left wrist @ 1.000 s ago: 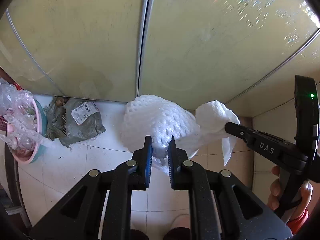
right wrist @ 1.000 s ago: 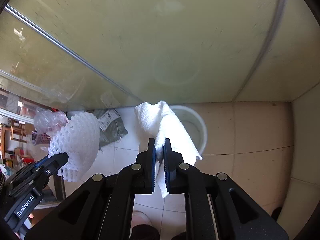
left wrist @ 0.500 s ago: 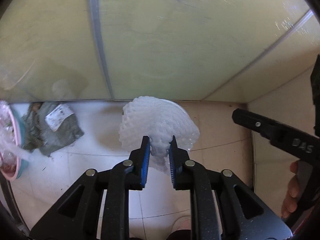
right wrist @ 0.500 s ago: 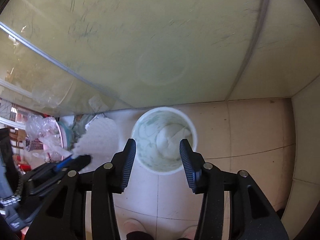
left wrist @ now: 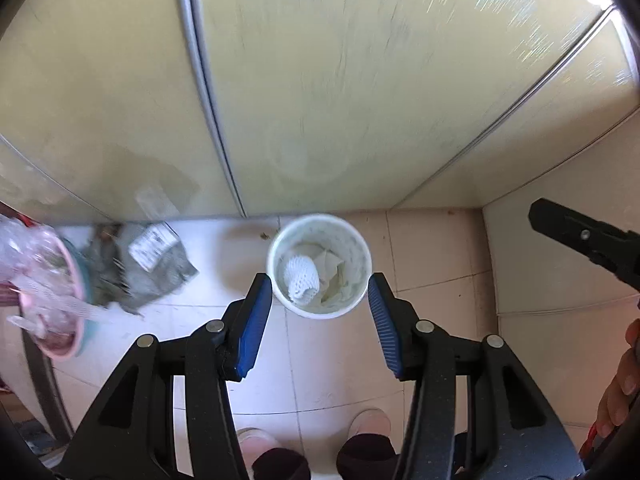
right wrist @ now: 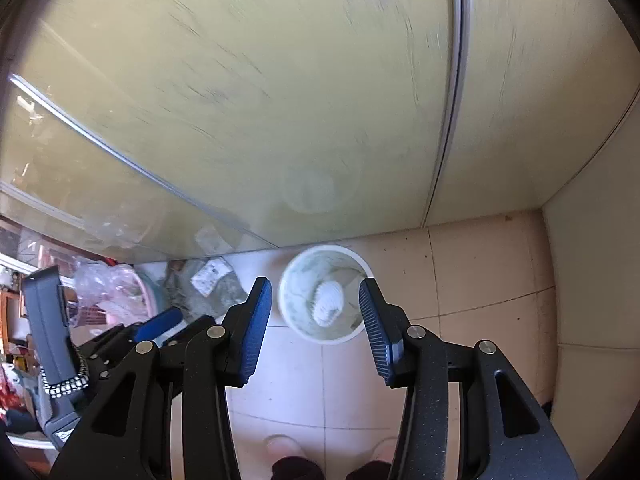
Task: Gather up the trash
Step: 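Open the right tool over the bin while the left tool releases the foam net, then raise both tools back toward the counter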
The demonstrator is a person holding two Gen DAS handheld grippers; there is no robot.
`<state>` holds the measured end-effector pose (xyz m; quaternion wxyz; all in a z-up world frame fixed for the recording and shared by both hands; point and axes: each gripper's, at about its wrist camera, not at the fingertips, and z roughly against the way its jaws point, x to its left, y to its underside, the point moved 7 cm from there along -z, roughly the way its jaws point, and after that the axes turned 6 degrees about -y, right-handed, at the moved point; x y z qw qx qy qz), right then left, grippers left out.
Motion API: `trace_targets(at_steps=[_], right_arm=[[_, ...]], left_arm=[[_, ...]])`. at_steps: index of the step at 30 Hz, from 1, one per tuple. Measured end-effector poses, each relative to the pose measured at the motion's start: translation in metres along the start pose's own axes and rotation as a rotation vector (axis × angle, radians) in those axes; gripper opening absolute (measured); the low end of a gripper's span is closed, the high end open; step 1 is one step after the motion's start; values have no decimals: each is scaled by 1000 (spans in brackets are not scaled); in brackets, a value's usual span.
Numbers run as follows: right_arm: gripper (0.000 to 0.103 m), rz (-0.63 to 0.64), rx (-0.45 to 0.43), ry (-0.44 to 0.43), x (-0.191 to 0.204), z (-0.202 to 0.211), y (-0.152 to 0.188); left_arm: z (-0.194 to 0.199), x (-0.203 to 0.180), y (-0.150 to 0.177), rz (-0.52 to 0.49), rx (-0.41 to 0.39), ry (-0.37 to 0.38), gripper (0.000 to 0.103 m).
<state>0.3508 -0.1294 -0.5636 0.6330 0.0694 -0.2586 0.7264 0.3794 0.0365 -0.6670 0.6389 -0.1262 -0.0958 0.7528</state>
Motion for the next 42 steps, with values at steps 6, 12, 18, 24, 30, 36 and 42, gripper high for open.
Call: trace_targets(at_steps=[6, 12, 18, 24, 30, 36, 42], right_arm=[[42, 49, -57, -16, 66, 99, -20], [42, 107, -171, -25, 136, 209, -36], [42, 151, -344, -5, 197, 310, -40], [42, 159, -514, 24, 250, 370, -41], [59, 192, -658, 67, 278, 409, -53], [77, 197, -735, 105, 268, 425, -84], [79, 214, -747, 80, 237, 419, -131]], left_arm=[[139, 4, -31, -4, -97, 3, 50], [288, 11, -59, -20, -253, 8, 52], [422, 19, -76, -42, -438, 28, 58], [516, 31, -83, -85, -600, 37, 67], [569, 39, -96, -102, -729, 17, 86], [584, 37, -127, -99, -784, -2, 102], [557, 28, -184, -46, -790, -55, 102]])
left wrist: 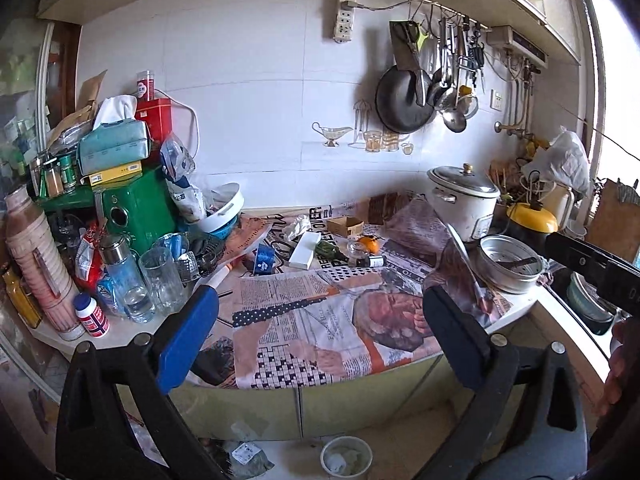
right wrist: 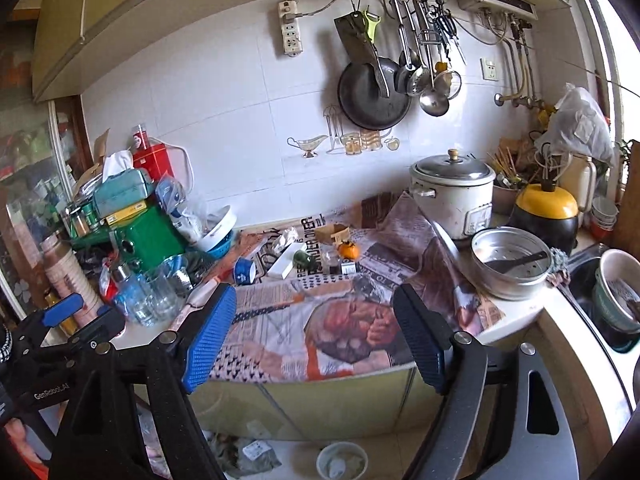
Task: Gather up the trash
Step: 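Raise both tools back toward the counter, then grasp the blue paper cup with the left tool while the right tool grasps the dark bottle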
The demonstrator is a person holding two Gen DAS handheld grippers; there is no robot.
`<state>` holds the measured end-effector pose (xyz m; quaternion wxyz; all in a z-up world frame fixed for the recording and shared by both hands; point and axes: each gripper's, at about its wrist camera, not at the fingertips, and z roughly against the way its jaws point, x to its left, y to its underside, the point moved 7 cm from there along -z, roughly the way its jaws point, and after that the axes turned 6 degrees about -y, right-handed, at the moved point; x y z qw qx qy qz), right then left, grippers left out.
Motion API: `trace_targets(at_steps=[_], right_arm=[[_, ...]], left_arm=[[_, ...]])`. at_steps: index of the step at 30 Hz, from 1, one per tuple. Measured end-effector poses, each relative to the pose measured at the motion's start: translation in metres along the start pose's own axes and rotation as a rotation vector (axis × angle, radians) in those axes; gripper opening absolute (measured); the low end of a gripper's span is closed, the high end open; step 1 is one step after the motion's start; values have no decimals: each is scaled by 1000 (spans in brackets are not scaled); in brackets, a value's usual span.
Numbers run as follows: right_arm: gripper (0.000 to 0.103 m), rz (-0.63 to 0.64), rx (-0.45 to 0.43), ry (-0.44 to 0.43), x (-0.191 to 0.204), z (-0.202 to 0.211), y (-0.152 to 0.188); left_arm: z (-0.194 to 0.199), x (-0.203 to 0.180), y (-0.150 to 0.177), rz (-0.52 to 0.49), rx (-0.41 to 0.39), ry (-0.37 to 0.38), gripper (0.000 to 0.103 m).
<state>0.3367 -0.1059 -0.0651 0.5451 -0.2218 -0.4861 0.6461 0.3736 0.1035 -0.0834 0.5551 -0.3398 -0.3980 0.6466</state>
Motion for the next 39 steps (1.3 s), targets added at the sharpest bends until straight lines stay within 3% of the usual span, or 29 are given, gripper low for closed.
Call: trace_targets(at_steps=[10, 19, 24, 35, 39], right_arm=[[79, 47, 142, -79, -70, -96, -41], [79, 29, 292, -97, -99, -187, -34], [79, 8, 371, -39, -107, -247, -19], [79, -100, 541, 80, -118, -378, 30], [79, -79, 586, 122, -121, -415, 45]], left_arm=[[-116, -11, -42, 109, 95, -143, 102], [-207, 8, -29, 114, 215, -258, 102], [-261, 35, -14, 91, 295, -265, 102], [-380, 85, 11, 23, 467, -187, 102], [-418, 90, 25, 14, 516, -168, 102]])
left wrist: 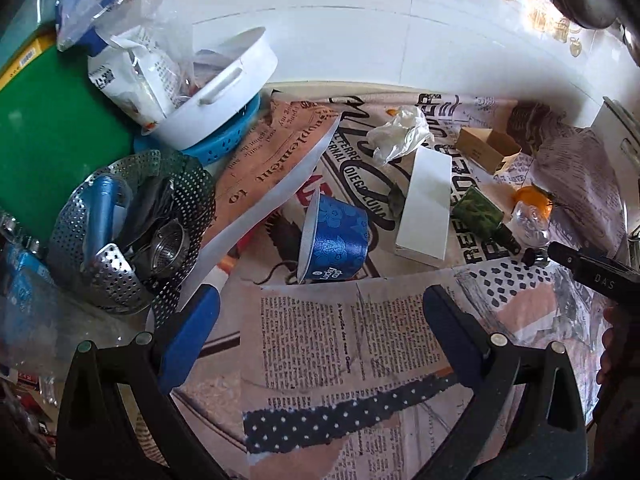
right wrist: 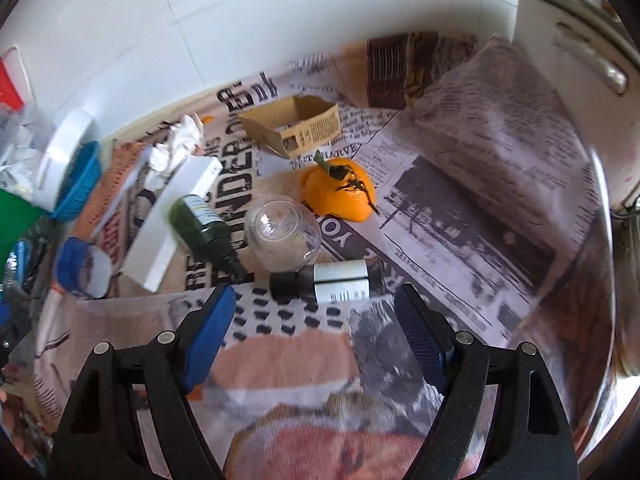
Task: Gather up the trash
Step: 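Grasp the blue paper cup with the left tool while the right tool grasps the dark bottle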
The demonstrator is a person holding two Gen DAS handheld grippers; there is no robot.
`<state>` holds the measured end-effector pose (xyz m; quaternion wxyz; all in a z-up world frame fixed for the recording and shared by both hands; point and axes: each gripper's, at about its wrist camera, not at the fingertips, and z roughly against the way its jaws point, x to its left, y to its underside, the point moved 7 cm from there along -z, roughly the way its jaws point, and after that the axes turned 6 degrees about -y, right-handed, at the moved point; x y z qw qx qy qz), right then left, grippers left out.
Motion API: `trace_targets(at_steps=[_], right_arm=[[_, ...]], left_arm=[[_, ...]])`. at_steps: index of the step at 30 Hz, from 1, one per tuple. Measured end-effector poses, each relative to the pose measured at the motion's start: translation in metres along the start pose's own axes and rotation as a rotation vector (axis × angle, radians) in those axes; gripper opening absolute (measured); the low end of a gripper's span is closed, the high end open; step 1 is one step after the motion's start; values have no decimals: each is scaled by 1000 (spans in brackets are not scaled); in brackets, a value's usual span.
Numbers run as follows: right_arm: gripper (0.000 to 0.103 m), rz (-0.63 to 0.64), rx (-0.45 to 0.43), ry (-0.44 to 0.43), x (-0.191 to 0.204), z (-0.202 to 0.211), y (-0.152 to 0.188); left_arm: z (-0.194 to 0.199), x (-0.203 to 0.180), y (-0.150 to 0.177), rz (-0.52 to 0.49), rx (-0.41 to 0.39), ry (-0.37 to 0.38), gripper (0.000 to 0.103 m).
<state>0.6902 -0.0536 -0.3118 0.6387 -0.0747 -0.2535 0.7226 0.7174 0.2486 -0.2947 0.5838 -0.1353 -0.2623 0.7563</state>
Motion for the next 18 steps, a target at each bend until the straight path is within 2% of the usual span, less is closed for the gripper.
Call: trace_targets(at_steps=[6, 8, 10, 16, 18], right_arm=[[80, 76, 47, 93, -2, -28, 1], [80, 78, 69, 101, -4, -34, 4], [80, 67, 82, 101, -7, -39, 7], [79, 20, 61, 85, -21, -36, 9], [79, 5, 54, 65, -25, -33, 9]], left_arm=[[-42, -6, -3, -14, 41, 19, 96], [-50, -8, -3, -20, 46, 21, 83], [-59, -9, -4, -27, 59, 17, 76], [-67, -12, -6, -18, 59, 6, 47], [-66, -14, -6, -21, 47, -10, 46]])
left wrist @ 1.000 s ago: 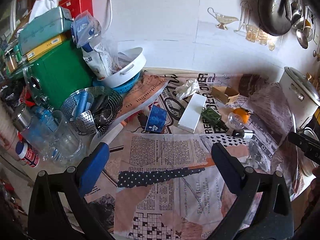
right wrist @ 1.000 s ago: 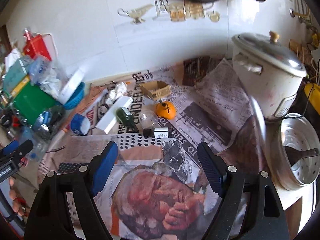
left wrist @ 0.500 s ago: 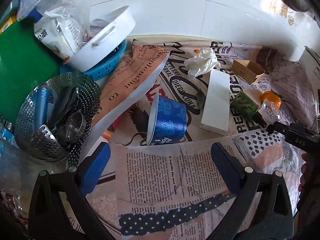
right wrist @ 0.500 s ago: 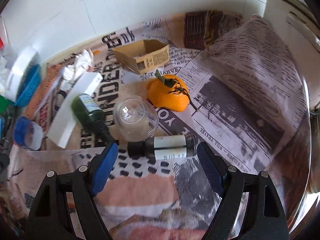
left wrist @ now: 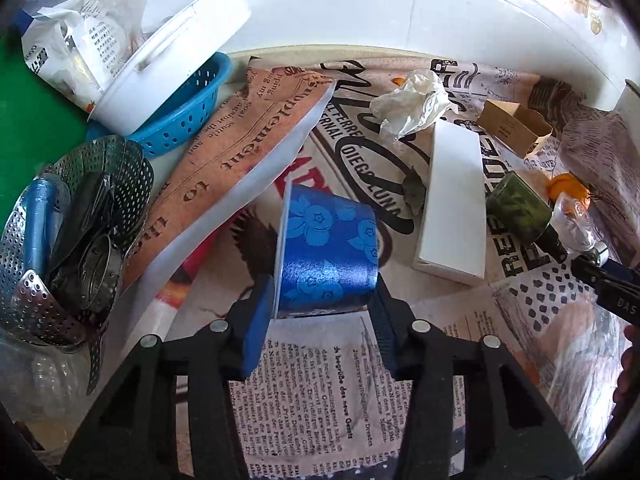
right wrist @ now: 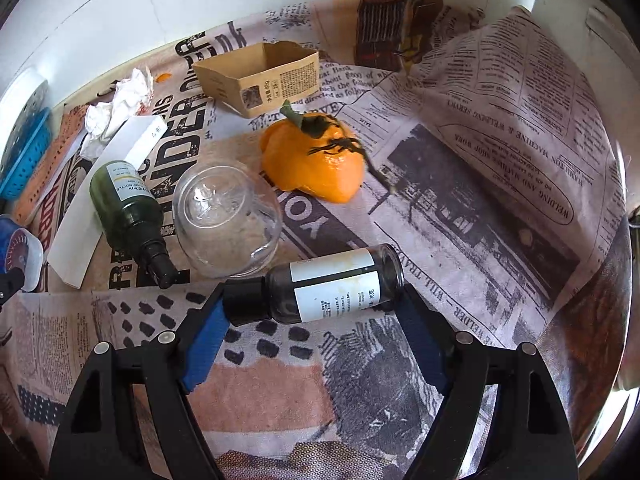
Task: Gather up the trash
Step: 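Grasp the blue paper cup with the left tool while the right tool grasps the dark bottle, then carry the blue cup and dark bottle down over the floor bin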
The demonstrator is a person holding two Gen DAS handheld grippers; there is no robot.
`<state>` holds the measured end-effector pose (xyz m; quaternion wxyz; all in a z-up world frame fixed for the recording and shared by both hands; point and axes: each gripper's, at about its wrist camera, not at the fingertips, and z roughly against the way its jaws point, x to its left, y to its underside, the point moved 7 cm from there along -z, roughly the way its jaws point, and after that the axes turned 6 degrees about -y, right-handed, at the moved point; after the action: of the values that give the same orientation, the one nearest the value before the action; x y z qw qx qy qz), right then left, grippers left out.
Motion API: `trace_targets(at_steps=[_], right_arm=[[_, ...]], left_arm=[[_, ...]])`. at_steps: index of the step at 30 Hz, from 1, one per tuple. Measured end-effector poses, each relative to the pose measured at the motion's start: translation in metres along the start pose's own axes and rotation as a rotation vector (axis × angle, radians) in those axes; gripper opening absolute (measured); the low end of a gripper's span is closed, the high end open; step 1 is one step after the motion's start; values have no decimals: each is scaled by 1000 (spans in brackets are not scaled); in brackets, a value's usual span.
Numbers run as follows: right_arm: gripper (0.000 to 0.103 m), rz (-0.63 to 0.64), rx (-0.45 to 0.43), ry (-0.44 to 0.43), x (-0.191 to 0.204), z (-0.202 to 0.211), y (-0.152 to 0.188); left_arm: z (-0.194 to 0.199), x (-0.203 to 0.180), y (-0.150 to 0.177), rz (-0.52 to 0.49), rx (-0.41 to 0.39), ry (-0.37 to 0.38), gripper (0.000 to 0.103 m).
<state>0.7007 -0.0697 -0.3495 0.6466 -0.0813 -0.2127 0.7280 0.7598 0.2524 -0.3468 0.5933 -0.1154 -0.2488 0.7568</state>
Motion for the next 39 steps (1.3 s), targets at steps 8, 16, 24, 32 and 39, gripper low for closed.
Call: trace_targets(at_steps=[8, 16, 24, 32, 39], right_arm=[[79, -37, -59, -77, -19, 52, 11], [79, 27, -173, -146, -28, 130, 23], [79, 124, -278, -226, -28, 196, 21], [79, 145, -377, -286, -19, 270, 44], [79, 113, -419, -291, 0, 301, 87]], left_arm=[[37, -13, -4, -4, -57, -21, 43], [120, -49, 4, 30, -189, -28, 43], [223, -87, 32, 59, -321, -5, 43], [295, -102, 66, 64, -382, 55, 43], [328, -86, 108, 32, -415, 121, 43]])
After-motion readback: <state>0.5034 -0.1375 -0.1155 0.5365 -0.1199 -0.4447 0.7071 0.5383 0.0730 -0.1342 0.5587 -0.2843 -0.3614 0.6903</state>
